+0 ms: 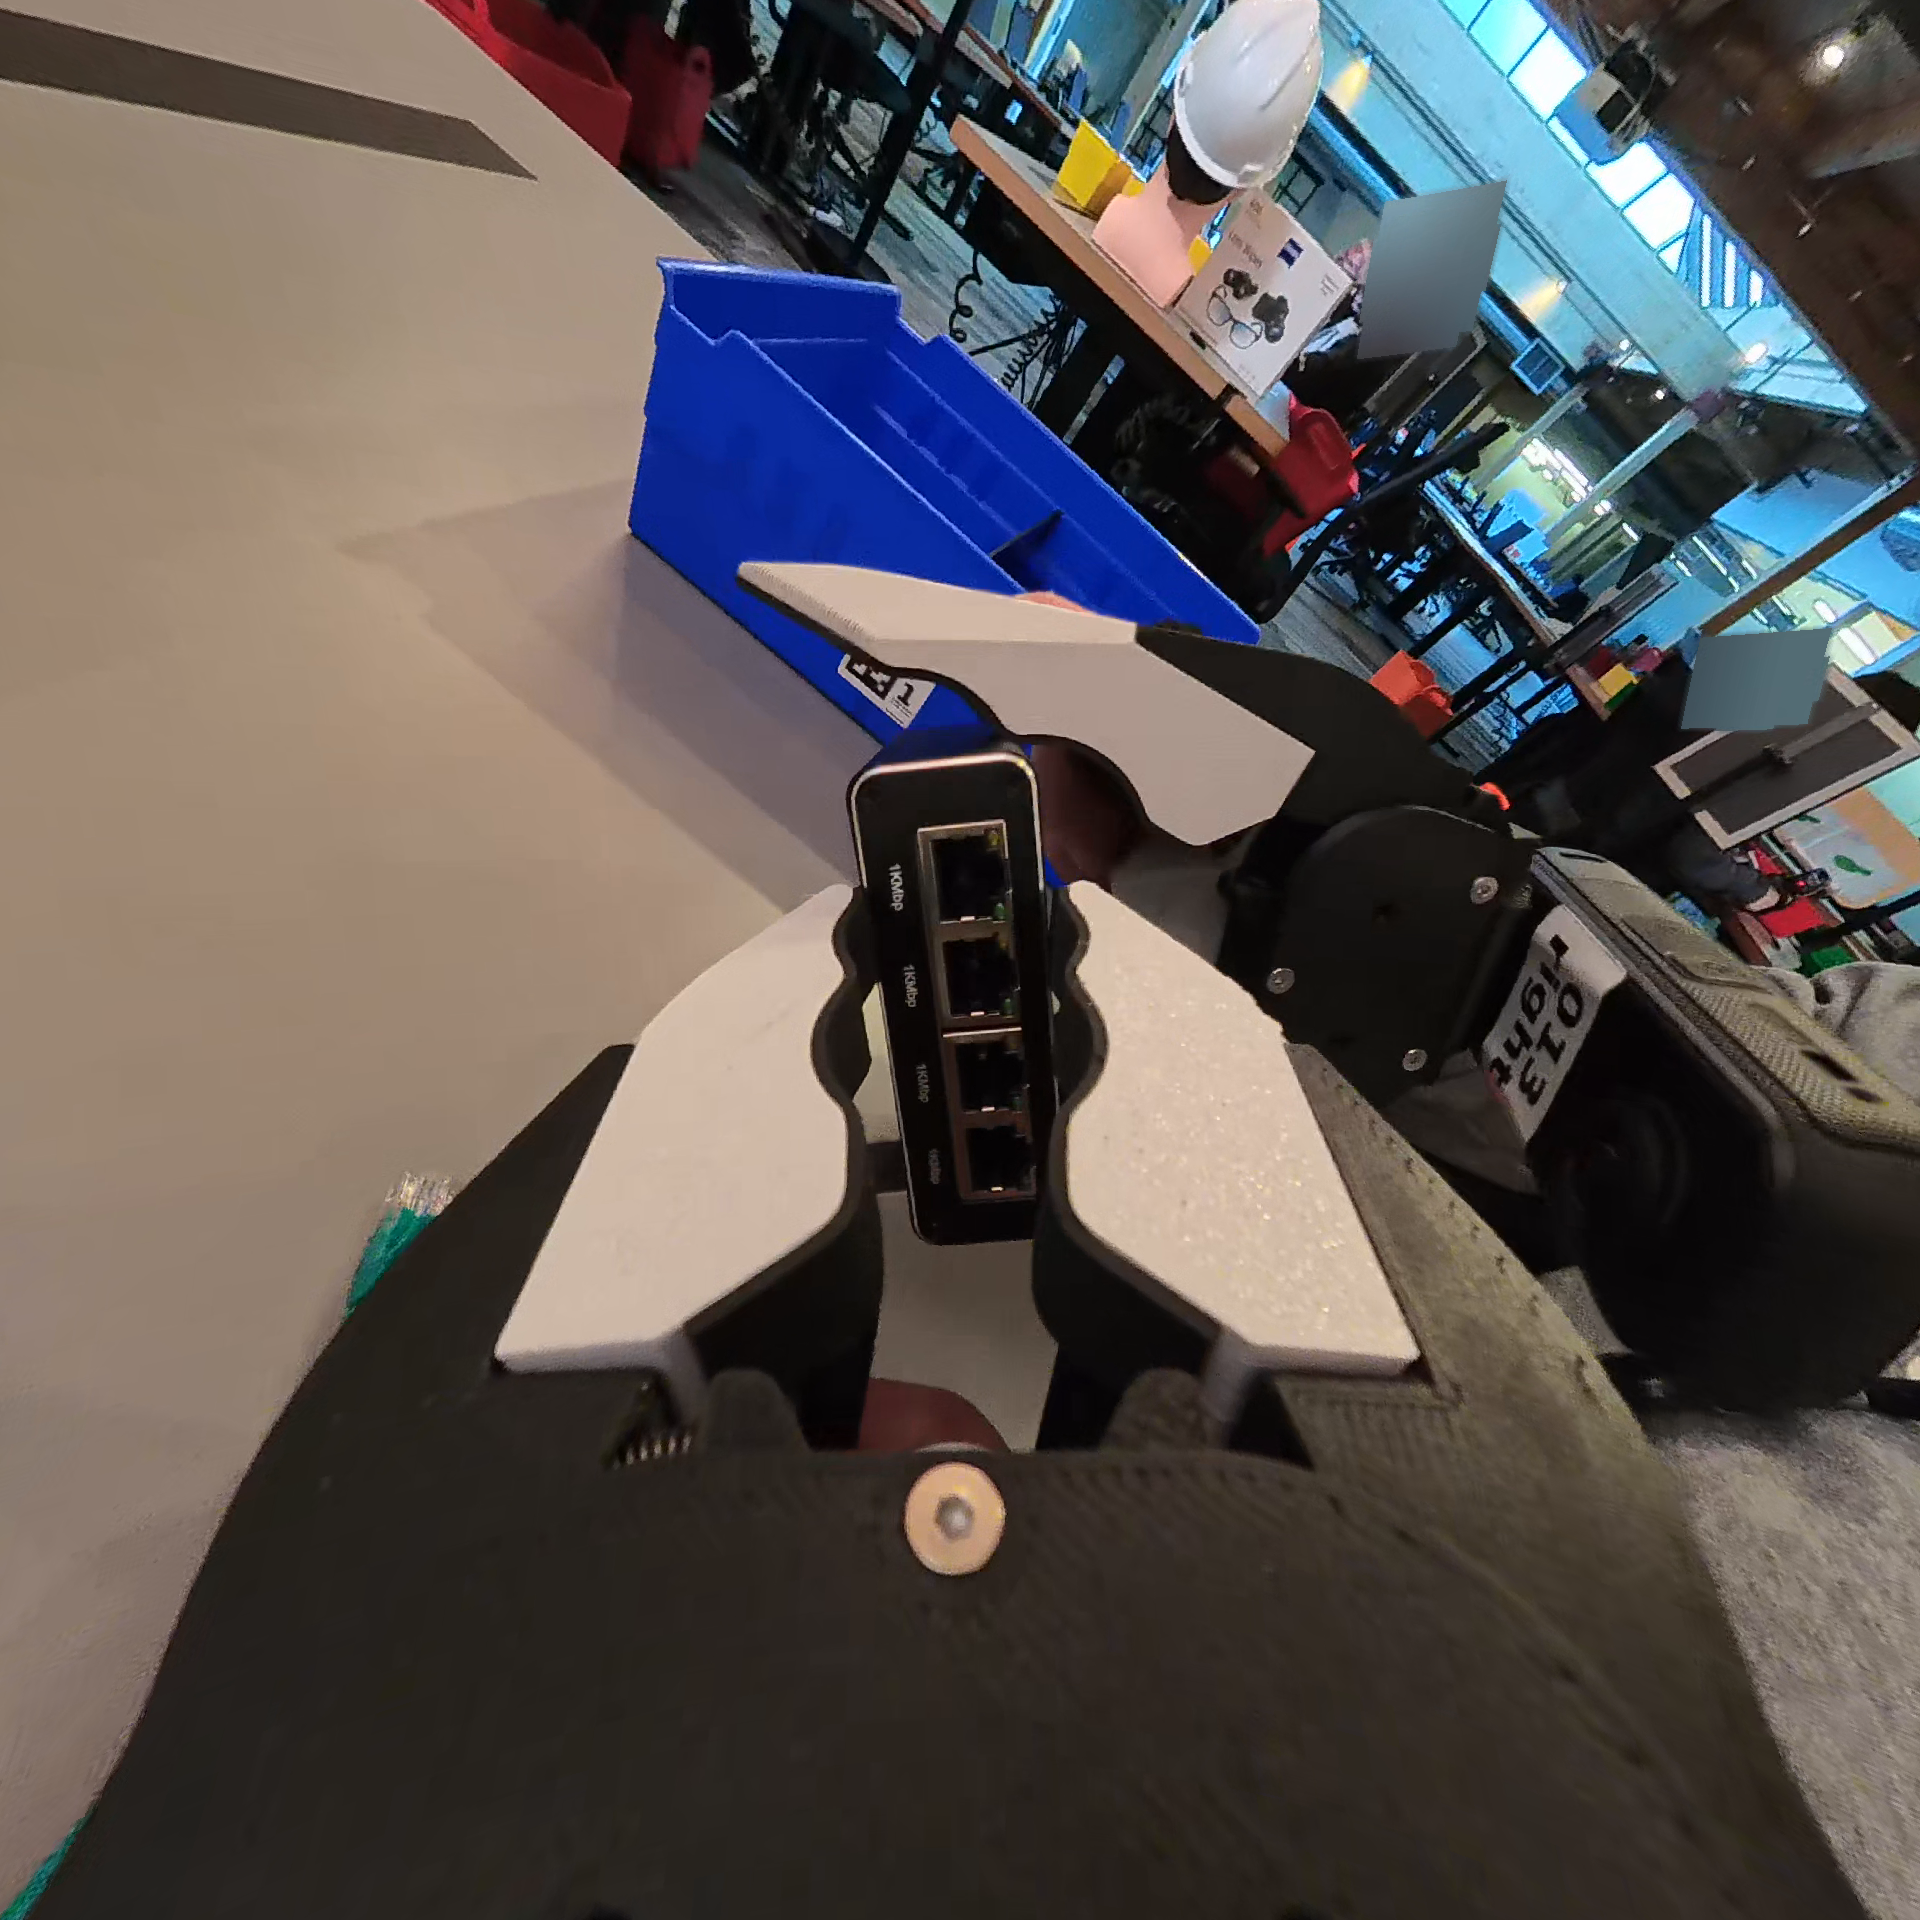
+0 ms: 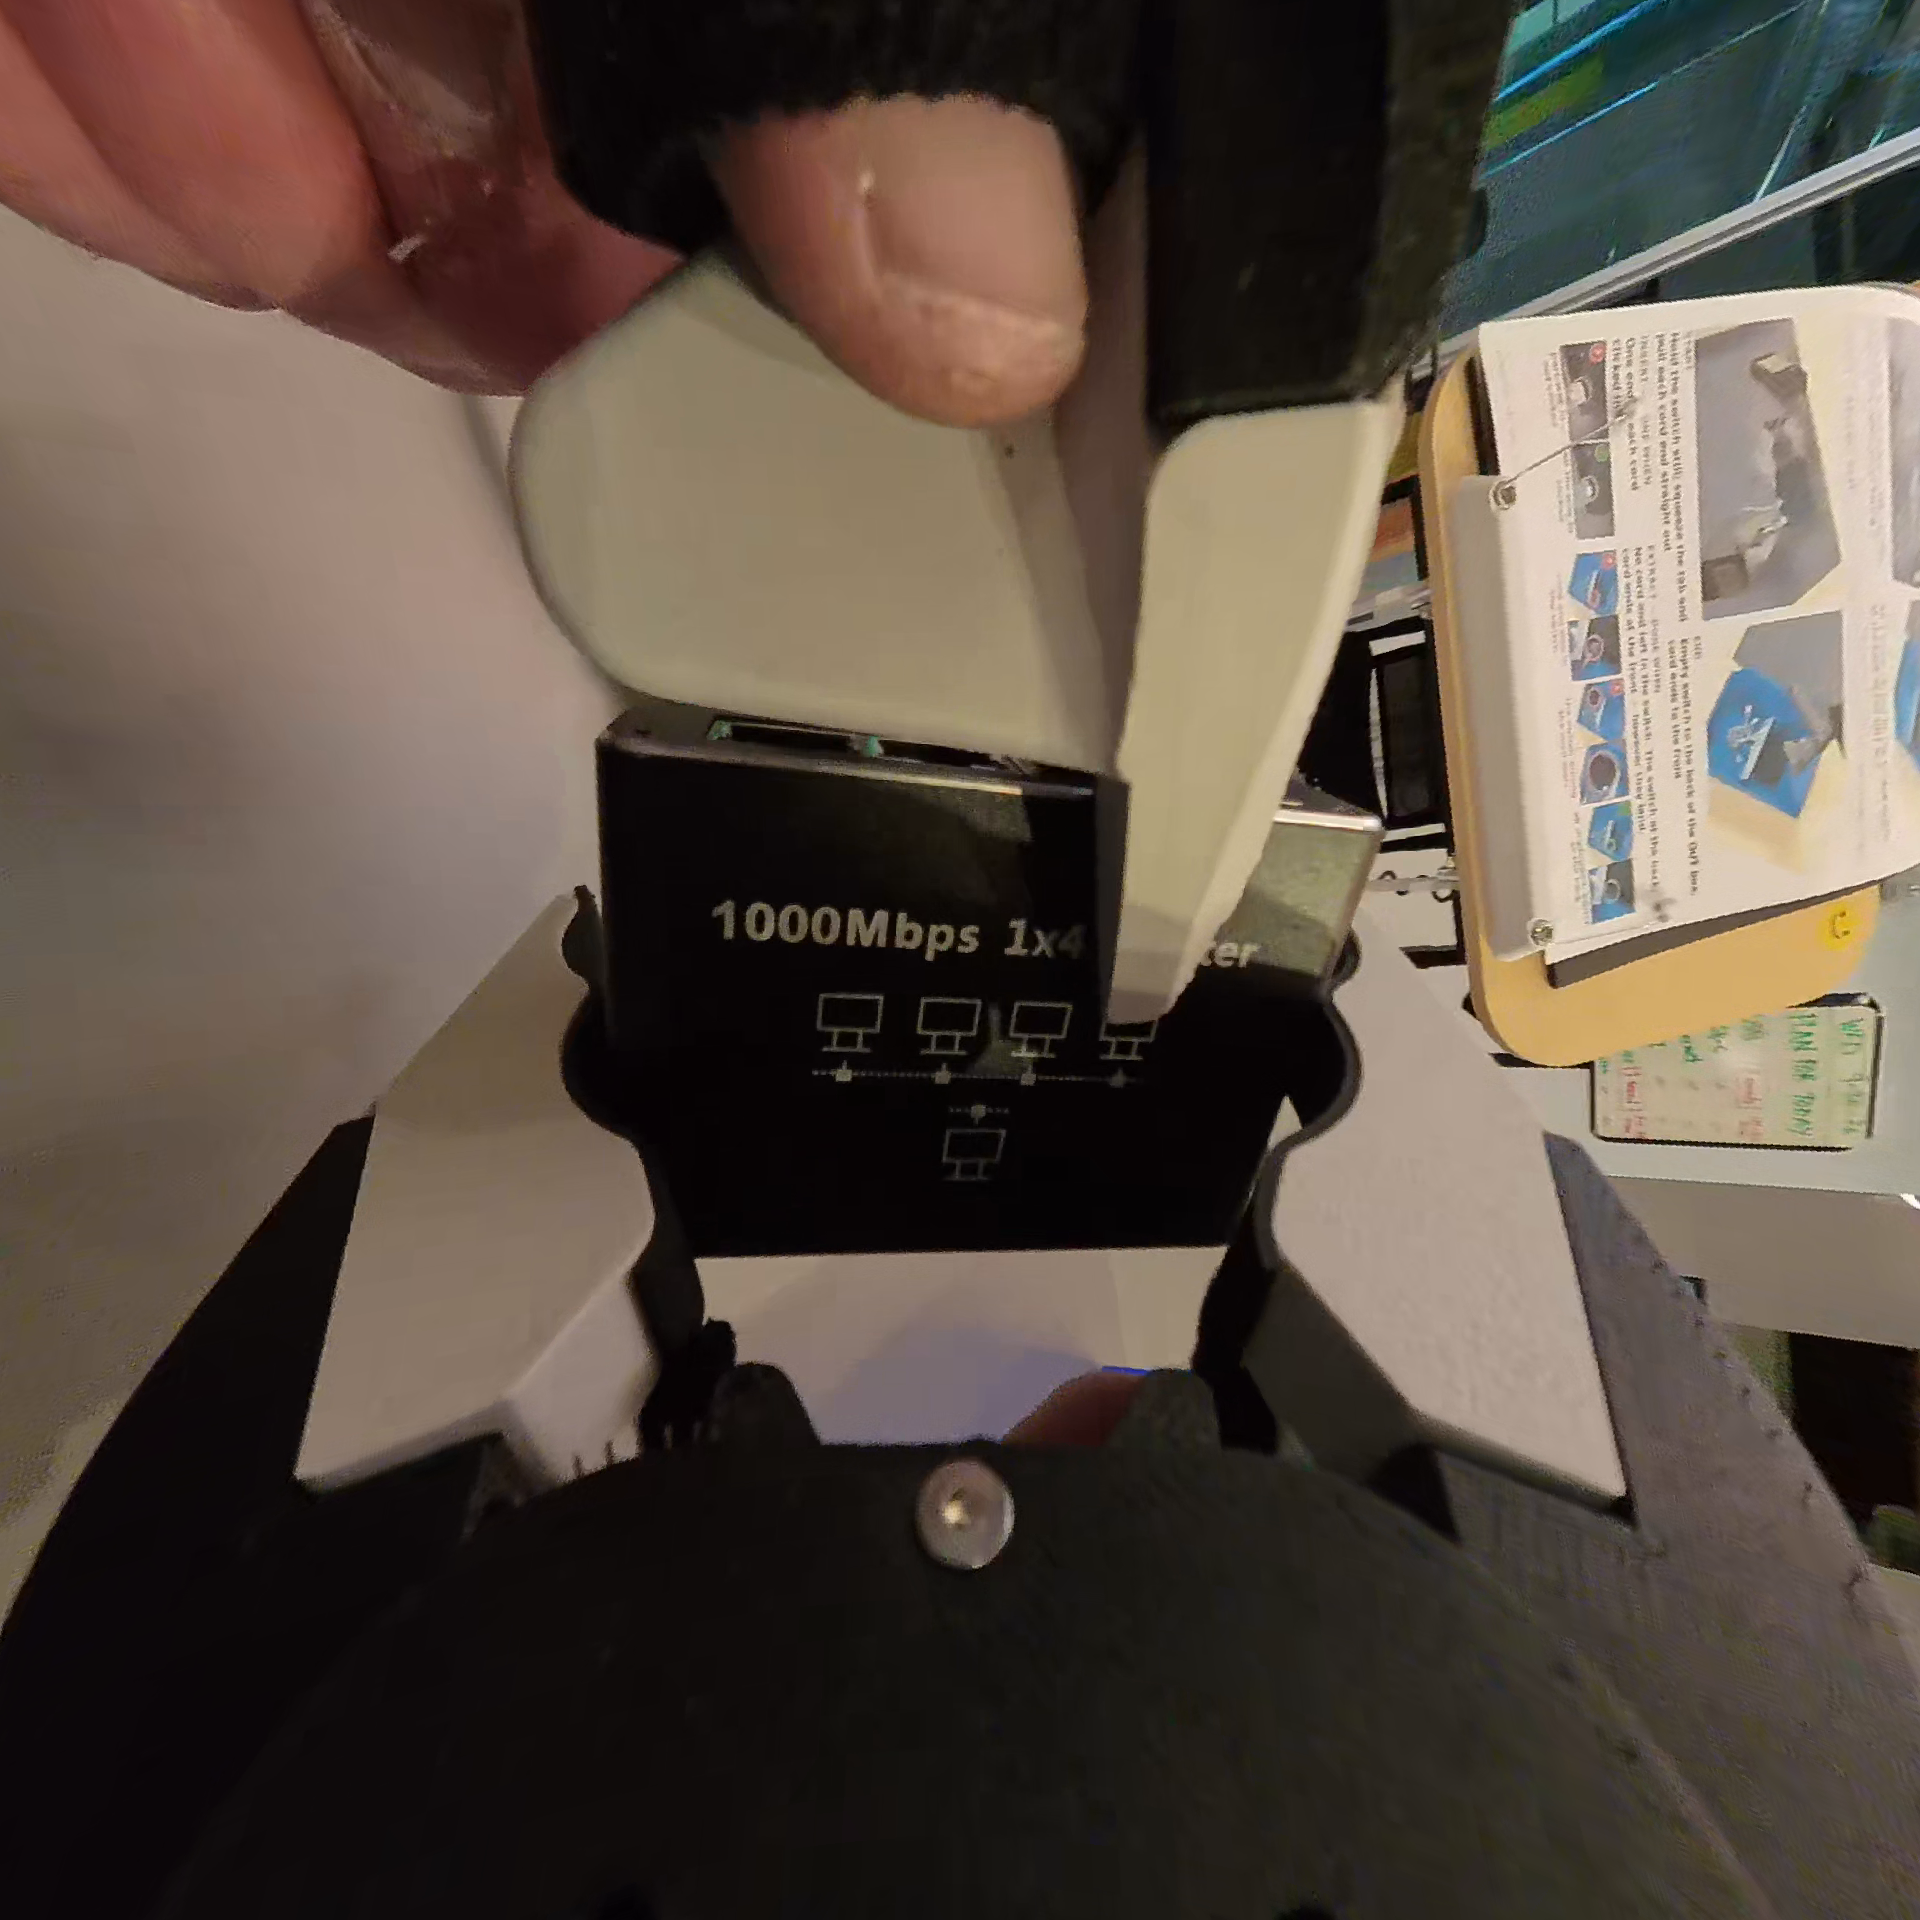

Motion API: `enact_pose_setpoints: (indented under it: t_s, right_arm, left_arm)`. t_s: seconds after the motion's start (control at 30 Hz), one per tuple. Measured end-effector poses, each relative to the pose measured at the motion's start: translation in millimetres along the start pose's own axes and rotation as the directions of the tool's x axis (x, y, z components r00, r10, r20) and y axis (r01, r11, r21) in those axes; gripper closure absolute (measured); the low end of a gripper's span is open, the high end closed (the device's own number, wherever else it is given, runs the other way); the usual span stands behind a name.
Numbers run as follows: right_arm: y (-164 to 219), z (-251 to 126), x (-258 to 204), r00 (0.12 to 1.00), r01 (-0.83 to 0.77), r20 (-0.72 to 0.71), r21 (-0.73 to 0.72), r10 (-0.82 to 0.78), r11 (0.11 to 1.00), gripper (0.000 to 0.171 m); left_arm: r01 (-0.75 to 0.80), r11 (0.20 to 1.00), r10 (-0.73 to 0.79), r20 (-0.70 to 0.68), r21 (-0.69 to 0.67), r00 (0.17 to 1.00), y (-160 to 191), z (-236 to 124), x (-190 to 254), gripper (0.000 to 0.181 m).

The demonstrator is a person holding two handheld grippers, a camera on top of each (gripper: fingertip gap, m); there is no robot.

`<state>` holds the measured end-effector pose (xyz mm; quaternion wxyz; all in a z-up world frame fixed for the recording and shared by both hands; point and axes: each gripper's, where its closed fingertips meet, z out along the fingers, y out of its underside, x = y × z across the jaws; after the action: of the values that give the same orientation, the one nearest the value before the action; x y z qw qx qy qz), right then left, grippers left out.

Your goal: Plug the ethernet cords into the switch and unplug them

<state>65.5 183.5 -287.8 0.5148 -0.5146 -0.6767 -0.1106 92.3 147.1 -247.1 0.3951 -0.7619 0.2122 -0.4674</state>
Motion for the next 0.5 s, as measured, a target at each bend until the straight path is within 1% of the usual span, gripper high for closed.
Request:
enact_pose_setpoints:
  t_s: [0.37, 0.5]
  right_arm:
    - [-3.8, -3.2, -1.8, 0.998, -0.05, 0.035, 0.053, 0.048, 0.997, 0.043]
    - [-6.3, -4.5, -3.7, 0.994, -0.092, 0.06, 0.08, 0.087, 0.993, 0.043]
  left_arm:
    - [-0.029, 0.999, 0.03, -0.04, 0.028, 0.999, -4.5, -2.2, 2.8, 0.147]
    - [-0.055, 0.998, 0.055, -0.025, 0.021, 0.998, -7.3, -5.6, -1.2, 0.139]
